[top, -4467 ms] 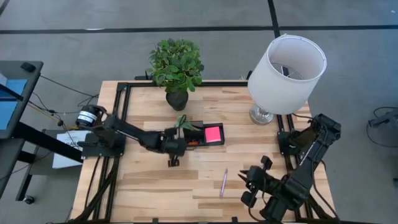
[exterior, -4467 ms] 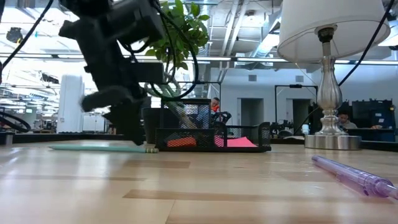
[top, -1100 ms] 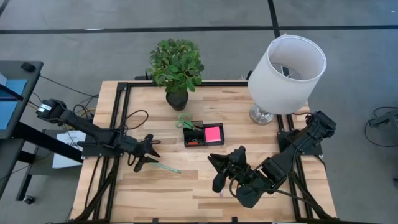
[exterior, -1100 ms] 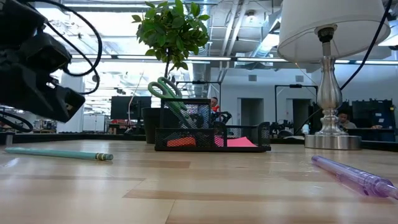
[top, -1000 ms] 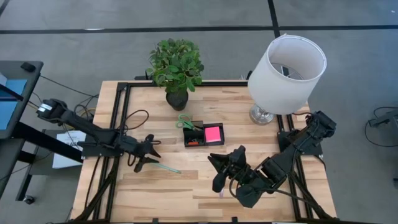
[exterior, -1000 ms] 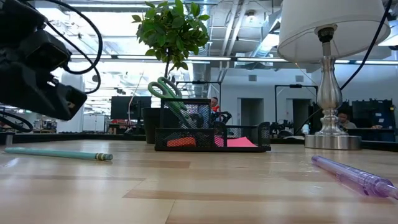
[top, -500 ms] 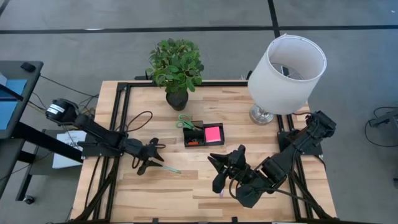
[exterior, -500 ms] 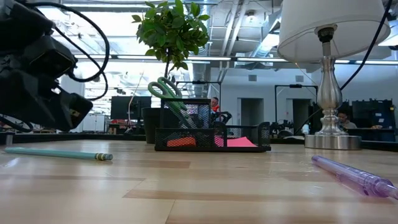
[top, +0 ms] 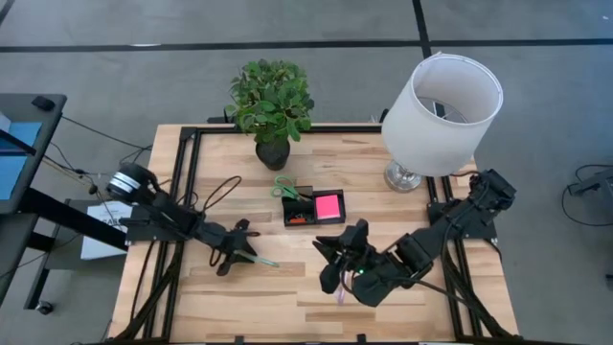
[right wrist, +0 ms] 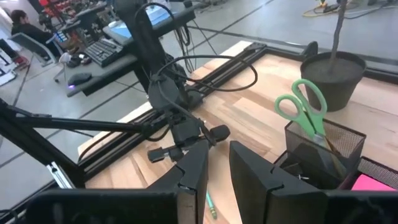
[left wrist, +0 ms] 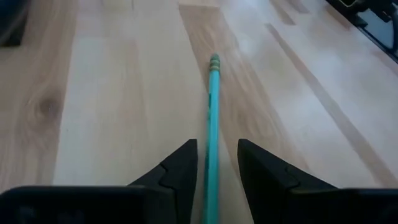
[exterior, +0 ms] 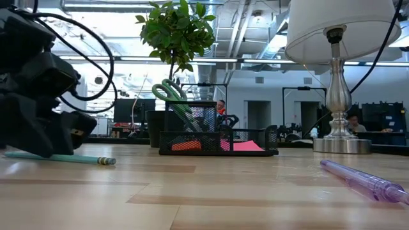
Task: Pick and place office supplies into organizer
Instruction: Put the blue pencil into the black desk organizer
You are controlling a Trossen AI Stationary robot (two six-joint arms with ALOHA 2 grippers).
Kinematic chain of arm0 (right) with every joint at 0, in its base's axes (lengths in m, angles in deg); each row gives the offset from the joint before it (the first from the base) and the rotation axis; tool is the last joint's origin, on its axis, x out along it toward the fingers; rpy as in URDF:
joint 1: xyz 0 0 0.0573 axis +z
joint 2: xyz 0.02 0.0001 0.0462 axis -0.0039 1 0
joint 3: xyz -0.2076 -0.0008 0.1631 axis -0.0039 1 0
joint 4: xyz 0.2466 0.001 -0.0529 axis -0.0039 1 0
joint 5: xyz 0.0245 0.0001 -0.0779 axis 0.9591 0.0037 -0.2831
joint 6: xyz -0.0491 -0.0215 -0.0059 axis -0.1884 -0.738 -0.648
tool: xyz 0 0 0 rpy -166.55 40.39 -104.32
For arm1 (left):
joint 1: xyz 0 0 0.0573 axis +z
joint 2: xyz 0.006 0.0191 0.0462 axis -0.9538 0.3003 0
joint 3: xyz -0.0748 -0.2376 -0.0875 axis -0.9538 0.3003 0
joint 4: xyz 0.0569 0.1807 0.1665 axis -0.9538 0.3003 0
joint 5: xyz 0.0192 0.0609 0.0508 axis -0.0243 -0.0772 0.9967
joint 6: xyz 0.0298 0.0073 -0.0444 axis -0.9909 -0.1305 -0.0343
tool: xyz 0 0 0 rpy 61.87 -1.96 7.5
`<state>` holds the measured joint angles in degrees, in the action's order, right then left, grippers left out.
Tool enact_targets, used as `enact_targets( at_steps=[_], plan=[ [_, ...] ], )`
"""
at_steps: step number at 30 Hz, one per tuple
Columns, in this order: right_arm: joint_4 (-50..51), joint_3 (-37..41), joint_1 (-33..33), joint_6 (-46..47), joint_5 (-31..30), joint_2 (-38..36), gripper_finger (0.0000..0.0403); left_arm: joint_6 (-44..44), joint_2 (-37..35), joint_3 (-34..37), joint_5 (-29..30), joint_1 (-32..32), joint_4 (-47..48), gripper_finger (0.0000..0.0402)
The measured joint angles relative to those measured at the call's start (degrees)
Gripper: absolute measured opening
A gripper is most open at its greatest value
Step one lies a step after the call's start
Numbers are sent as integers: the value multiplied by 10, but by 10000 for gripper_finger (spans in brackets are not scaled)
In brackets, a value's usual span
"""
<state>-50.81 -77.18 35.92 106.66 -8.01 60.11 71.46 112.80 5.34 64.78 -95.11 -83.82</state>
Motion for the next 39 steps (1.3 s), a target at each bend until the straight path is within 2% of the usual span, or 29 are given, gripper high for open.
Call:
enact_targets(
  at_steps=[4, 8, 13, 19, 22, 27, 30, 36, 39],
  plan=[
    [1, 0, -9, -4, 3, 0, 59, -9, 59, -25, 5, 0, -22, 111],
    [4, -1, -19, -46, 26, 14, 59, -9, 101, -47, -5, 0, -36, 111],
    [7, 0, -22, -49, 71, 100, 59, 5, 133, -51, -13, -1, -80, 111],
    [-40, 0, -26, -40, 68, 208, 59, 8, 133, -48, 0, -8, -72, 111],
    [-102, 0, -34, -38, 92, 248, 59, 10, 133, -47, 1, -9, -71, 111],
    [-228, 0, -61, -123, 158, 297, 59, 14, 134, -47, -1, -9, -72, 111],
    [-250, 0, -79, -158, 215, 314, 59, 18, 134, -46, 0, -9, -72, 111],
    [-262, 0, -85, -220, 226, 315, 59, 27, 135, -46, 5, -10, -81, 111],
    [-249, 0, -85, -224, 277, 315, 59, 28, 136, -49, 11, -10, -81, 111]
  ],
)
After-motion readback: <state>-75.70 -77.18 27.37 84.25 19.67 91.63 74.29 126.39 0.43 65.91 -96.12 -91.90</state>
